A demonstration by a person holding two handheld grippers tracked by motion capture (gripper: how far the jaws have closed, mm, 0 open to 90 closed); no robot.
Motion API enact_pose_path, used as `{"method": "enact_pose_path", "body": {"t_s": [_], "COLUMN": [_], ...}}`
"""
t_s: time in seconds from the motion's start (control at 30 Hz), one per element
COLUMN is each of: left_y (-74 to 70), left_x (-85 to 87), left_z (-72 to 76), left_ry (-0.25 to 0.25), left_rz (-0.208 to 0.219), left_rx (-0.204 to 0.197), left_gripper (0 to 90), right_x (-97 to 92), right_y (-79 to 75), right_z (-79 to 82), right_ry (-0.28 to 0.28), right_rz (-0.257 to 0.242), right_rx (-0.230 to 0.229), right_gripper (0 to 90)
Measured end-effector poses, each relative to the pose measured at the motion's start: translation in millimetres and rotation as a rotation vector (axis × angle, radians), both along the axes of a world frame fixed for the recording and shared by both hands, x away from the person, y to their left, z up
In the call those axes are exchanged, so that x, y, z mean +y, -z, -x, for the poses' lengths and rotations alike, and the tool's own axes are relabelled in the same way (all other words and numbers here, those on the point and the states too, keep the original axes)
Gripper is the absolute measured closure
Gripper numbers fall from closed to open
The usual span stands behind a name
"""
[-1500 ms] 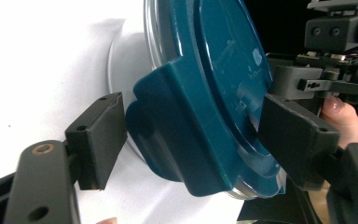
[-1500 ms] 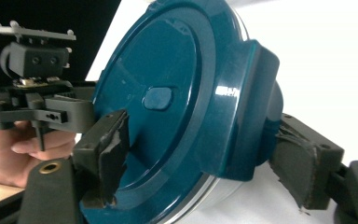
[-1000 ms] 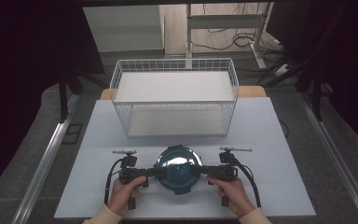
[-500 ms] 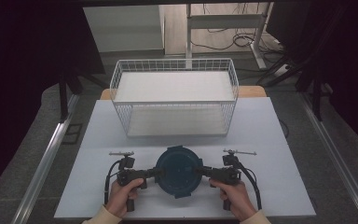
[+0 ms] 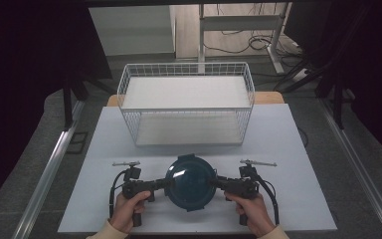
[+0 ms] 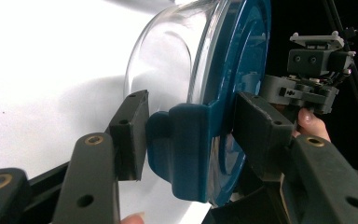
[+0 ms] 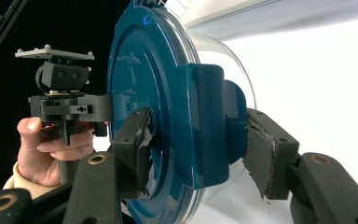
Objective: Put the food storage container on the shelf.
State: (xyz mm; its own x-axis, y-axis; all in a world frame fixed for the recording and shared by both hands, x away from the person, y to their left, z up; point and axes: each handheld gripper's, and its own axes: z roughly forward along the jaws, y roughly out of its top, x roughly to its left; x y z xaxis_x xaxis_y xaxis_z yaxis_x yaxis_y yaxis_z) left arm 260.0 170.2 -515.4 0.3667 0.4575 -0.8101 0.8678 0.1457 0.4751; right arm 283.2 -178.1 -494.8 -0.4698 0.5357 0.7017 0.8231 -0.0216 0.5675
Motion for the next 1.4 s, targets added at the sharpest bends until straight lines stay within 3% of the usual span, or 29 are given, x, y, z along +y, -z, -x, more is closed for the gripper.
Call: {"method": "enact_pose_path", "body": {"t_s": [0.33,1.4], "left_y": [-9.1,-30.6], "left_x": [3.4,6.7], "left_z": [2.0,3.3], "left_ry": [-0.003,0.007], "left_rz": [0.005,0.005], "left_rx": [-0.030,-0.094], "left_gripper": [46.1,46.1], "right_x": [2.8,5.1], "right_y": [-10.2,-33.7], "right_z": [3.9,8.2], "right_ry": [-0.017,-0.031], "right_rz": [0.001,0.010], "right_rx": [-0.057,-0.141], "right_gripper": [45.5,45.7]}}
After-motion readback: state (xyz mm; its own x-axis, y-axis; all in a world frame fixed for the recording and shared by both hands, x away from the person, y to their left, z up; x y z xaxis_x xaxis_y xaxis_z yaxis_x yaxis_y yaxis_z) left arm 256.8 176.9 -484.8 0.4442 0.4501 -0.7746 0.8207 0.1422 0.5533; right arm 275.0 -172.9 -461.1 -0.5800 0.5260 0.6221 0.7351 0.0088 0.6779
